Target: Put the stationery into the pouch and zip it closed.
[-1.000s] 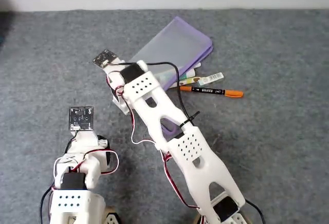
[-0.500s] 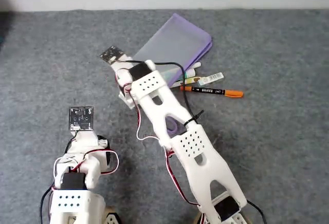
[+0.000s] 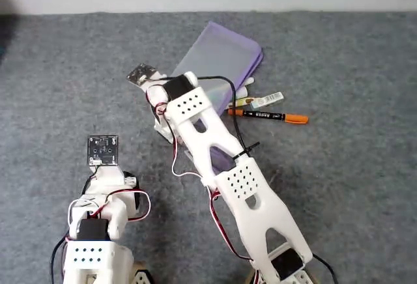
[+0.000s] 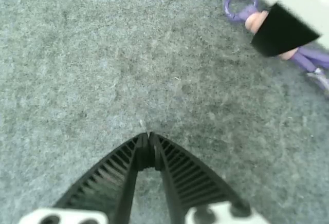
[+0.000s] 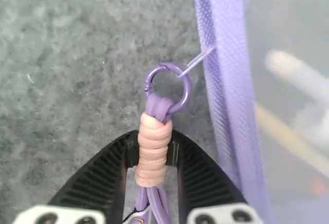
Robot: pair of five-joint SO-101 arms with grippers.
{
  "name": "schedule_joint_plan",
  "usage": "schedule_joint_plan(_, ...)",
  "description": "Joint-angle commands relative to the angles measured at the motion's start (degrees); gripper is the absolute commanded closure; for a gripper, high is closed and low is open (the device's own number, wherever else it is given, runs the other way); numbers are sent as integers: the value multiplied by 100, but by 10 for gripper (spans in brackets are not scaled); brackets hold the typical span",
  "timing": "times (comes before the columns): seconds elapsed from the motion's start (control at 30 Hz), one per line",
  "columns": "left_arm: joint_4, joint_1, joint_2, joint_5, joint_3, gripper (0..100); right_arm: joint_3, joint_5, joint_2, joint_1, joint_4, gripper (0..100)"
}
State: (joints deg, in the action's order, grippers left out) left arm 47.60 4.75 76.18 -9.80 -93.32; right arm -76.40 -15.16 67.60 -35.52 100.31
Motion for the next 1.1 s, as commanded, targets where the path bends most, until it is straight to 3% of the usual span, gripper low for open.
schedule_joint_plan(0.0,-105,9,79,-53,57,987,-141,255,-716,40,286,988)
schedule_joint_plan(0.2,-105,9,79,-53,57,987,1310,492,-1965,-251,286,989)
schedule_joint_plan(0.53,-105,9,79,-53,57,987,4862,2488,-5218,-303,251,989)
schedule_joint_plan(0.83,-105,9,79,-35,57,987,6602,2796,-7108,-602,57,991)
schedule_joint_plan(1.07,-114,-378,79,-26,57,987,8053,3182,-8426,-866,-48,991)
